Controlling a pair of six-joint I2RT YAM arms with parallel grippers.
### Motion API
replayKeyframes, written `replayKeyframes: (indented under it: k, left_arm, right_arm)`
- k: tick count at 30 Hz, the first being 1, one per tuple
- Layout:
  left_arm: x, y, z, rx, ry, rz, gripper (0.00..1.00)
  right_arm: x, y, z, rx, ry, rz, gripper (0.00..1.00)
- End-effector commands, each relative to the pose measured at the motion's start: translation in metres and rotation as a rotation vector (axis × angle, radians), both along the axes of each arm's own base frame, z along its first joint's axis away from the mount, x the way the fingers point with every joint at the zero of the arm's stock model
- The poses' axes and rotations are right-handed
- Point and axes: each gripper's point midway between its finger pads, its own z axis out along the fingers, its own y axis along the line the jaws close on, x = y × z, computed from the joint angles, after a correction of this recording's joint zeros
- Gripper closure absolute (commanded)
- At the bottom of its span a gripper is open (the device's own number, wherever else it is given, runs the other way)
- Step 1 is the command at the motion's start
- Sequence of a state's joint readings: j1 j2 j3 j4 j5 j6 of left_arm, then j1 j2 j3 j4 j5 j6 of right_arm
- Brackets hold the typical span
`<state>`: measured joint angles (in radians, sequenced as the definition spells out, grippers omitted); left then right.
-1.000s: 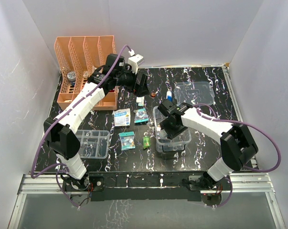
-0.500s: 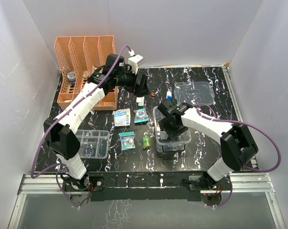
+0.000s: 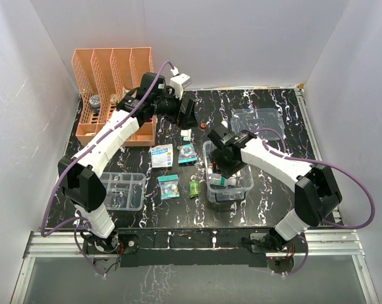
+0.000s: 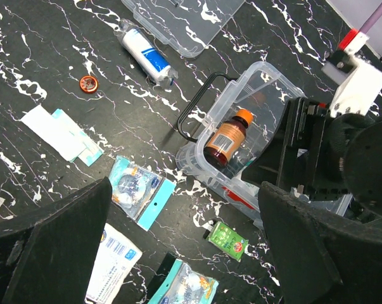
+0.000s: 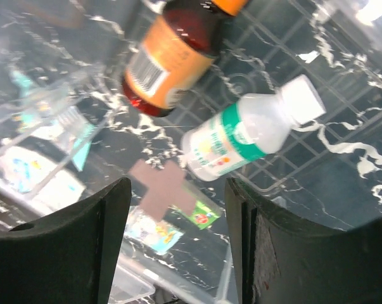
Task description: Organize the medicine kit
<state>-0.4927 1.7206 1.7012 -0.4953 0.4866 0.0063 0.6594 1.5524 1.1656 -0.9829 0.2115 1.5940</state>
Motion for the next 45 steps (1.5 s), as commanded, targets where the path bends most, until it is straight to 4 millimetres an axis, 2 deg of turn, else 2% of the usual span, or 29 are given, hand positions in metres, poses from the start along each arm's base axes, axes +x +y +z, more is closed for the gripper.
replayKeyframes:
  k: [1, 4, 6, 12, 13, 18, 24, 27, 30, 33, 37, 39, 45]
  left_arm:
    - [-0.011, 0.004, 0.025, -0.036, -0.031, -0.009, 0.01]
    - [-0.01, 0.004, 0.025, -0.035, -0.032, -0.007, 0.01]
    - [-0.009, 0.005, 0.025, -0.031, -0.033, -0.002, 0.01]
    - [-0.009, 0.011, 0.016, 0.013, -0.013, 0.016, 0.01]
    - [-0.009, 0.013, 0.012, 0.025, 0.001, 0.024, 0.01]
    - [-0.022, 0.027, -0.012, 0.086, 0.109, 0.08, 0.01]
    - [-0.054, 0.038, -0.05, 0.13, 0.306, 0.136, 0.1]
    - [-0.063, 0.043, -0.068, 0.156, 0.387, 0.201, 0.13]
    - [-0.066, 0.044, -0.078, 0.192, 0.404, 0.246, 0.17]
    - [-0.072, 0.038, -0.088, 0.22, 0.432, 0.267, 0.19]
    - [-0.077, 0.035, -0.11, 0.249, 0.517, 0.343, 0.21]
    - [-0.079, 0.033, -0.122, 0.258, 0.566, 0.397, 0.22]
    - [-0.092, 0.029, -0.151, 0.299, 0.63, 0.478, 0.3]
  right_arm:
    - [0.02, -0.002, 0.025, -0.051, -0.085, 0.029, 0.42]
    - [0.019, -0.003, 0.024, -0.055, -0.083, 0.033, 0.42]
    - [0.024, -0.003, 0.031, -0.062, -0.111, 0.046, 0.42]
    - [0.06, -0.016, 0.086, -0.156, -0.254, 0.067, 0.42]
    - [0.067, -0.018, 0.099, -0.167, -0.282, 0.072, 0.42]
    - [0.086, -0.037, 0.138, -0.24, -0.363, 0.062, 0.42]
    - [0.109, -0.07, 0.165, -0.341, -0.427, 0.057, 0.37]
    - [0.124, -0.09, 0.169, -0.39, -0.439, 0.072, 0.29]
    - [0.144, -0.107, 0.172, -0.413, -0.462, 0.086, 0.23]
    - [0.17, -0.122, 0.177, -0.419, -0.504, 0.121, 0.03]
    - [0.2, -0.127, 0.179, -0.437, -0.525, 0.224, 0.02]
    - [0.213, -0.123, 0.17, -0.442, -0.505, 0.281, 0.02]
    - [0.225, -0.118, 0.148, -0.461, -0.459, 0.366, 0.02]
